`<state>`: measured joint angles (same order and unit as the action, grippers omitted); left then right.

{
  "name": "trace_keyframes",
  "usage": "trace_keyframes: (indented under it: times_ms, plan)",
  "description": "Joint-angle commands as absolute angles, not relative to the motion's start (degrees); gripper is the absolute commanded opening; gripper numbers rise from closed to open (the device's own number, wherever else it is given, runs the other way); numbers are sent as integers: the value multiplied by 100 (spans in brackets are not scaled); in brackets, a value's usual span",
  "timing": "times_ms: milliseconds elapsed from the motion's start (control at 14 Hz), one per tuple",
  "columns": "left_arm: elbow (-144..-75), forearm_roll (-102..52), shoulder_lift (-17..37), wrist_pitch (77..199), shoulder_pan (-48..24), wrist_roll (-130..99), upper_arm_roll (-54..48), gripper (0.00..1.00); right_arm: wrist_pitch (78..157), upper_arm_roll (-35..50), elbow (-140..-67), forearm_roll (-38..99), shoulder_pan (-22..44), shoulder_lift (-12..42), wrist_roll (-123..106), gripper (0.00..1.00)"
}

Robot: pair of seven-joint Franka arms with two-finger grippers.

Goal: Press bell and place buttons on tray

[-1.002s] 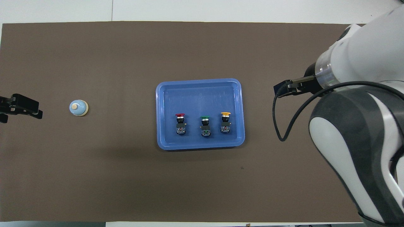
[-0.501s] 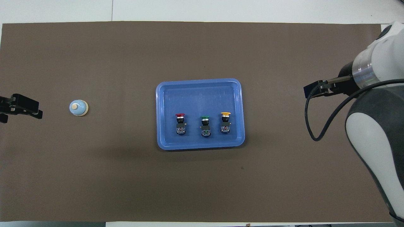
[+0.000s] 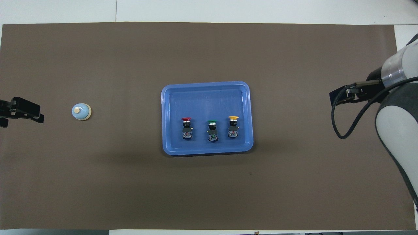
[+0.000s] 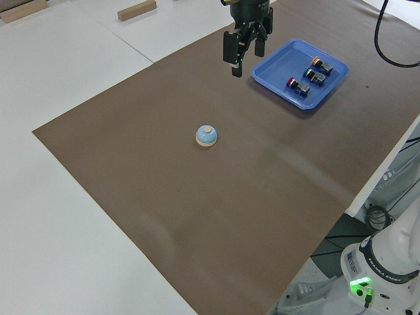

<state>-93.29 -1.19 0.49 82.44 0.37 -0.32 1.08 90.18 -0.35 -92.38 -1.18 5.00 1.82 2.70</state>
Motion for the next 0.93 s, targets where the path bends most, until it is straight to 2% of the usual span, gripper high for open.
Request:
trace_keyframes:
  times_ms: [0, 430, 716, 859]
  plan:
    - [-9378, -149, -44, 8227, -44, -70, 193, 100, 8921, 35, -9352, -158, 290, 53, 141, 100]
    - [-9378, -149, -44, 8227, -44, -70, 193, 100, 8622, 35, -9509, -158, 237, -140, 167, 100]
    - [-9369, -149, -44, 8227, -44, -70, 176, 100, 8972, 35, -10272, -158, 237, -649, 158, 100]
    - [-9378, -149, -44, 8227, -44, -70, 176, 100, 9044, 35, -10310, -158, 237, -677, 158, 100]
